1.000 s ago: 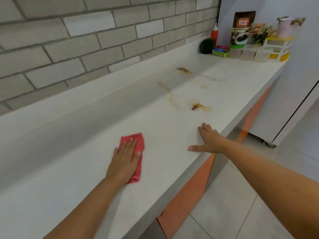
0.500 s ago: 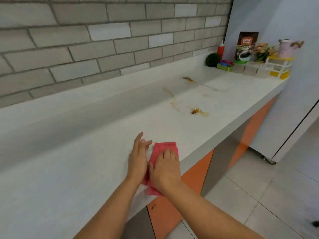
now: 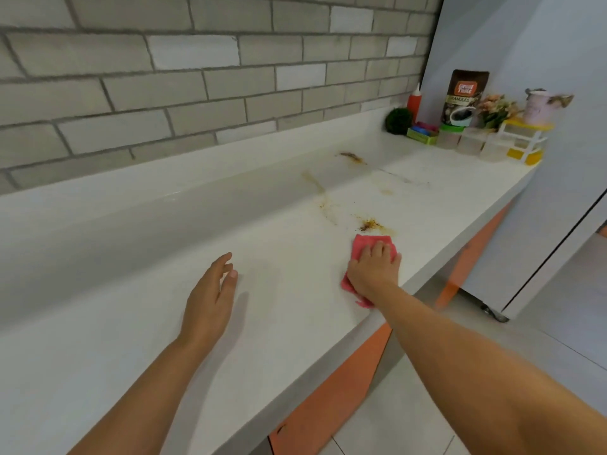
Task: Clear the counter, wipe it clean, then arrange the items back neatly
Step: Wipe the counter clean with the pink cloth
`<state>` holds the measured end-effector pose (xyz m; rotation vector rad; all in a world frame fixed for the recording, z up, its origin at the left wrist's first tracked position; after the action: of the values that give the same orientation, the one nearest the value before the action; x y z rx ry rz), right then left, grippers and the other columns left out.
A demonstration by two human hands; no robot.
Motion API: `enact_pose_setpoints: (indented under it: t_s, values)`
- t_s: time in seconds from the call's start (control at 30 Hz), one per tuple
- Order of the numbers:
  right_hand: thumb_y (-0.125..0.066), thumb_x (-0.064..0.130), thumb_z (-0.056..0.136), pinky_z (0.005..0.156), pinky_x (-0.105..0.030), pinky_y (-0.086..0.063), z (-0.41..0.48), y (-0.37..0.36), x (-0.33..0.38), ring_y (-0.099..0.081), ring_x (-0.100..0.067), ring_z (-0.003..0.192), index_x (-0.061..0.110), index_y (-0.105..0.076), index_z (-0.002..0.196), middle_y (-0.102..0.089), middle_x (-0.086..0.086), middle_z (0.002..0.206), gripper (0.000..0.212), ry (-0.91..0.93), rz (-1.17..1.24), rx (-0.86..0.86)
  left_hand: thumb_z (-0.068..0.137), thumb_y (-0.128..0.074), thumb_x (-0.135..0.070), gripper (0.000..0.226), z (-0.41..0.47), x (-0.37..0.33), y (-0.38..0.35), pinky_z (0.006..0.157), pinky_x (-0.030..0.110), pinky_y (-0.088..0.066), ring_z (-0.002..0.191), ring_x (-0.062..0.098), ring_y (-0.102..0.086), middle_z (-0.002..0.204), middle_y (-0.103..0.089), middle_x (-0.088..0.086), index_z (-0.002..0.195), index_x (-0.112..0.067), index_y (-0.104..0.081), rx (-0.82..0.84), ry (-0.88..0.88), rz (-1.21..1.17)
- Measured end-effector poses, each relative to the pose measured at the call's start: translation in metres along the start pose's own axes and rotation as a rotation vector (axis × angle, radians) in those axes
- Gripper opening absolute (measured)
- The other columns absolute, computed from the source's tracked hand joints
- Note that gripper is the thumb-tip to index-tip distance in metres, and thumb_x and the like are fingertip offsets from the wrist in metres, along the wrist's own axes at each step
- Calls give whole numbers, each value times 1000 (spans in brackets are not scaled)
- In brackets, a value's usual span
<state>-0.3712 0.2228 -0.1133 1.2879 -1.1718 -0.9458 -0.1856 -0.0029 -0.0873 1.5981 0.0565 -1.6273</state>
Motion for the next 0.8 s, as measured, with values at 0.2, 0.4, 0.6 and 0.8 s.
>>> enact_pose_setpoints:
  t_s: [0.2, 0.4, 0.6, 0.8]
  values:
    - [-17, 40, 101, 118, -34, 3, -61, -18, 93, -4, -15, 146, 19, -15, 150, -8, -1, 159, 53, 561, 106, 28, 98, -38, -29, 41, 67, 3, -50, 110, 35, -30, 132, 19, -38, 143, -41, 1, 139, -21, -38, 129, -69, 171]
    - [-19, 41, 99, 119, -44, -2, 39, -1, -17, -2, -22, 146, 18, -16, 149, -2, -6, 159, 55, 103, 60, -37, 99, -36, -26, 40, 129, 10, -69, 111, 37, -30, 131, 23, -36, 142, -40, 4, 137, -16, -42, 149, -103, 250]
    - [-12, 41, 99, 117, -42, 6, 7, -15, 81, 3, -20, 147, 20, -10, 150, -3, -2, 159, 56, 392, 43, -23, 99, -36, -21, 39, 167, 12, -72, 111, 35, -25, 130, 29, -36, 140, -43, 13, 135, -8, -45, 83, -69, 248]
    - [4, 58, 80, 117, -41, 6, 15, -8, 33, 1, -10, 146, 27, -17, 149, -5, 5, 159, 78, 326, 104, -24, 99, -36, -21, 39, 170, 17, -77, 116, 39, -17, 130, 30, -38, 137, -46, 16, 132, -3, -47, 83, -66, 241]
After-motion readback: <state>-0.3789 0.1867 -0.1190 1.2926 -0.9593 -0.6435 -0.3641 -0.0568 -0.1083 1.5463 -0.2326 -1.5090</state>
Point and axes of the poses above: each hand's wrist, its own z-axis towards the middle knuckle, its own y-axis out of the back of the hand, x = y × z, the point moved 7 cm from there along z, towards the middle knuckle
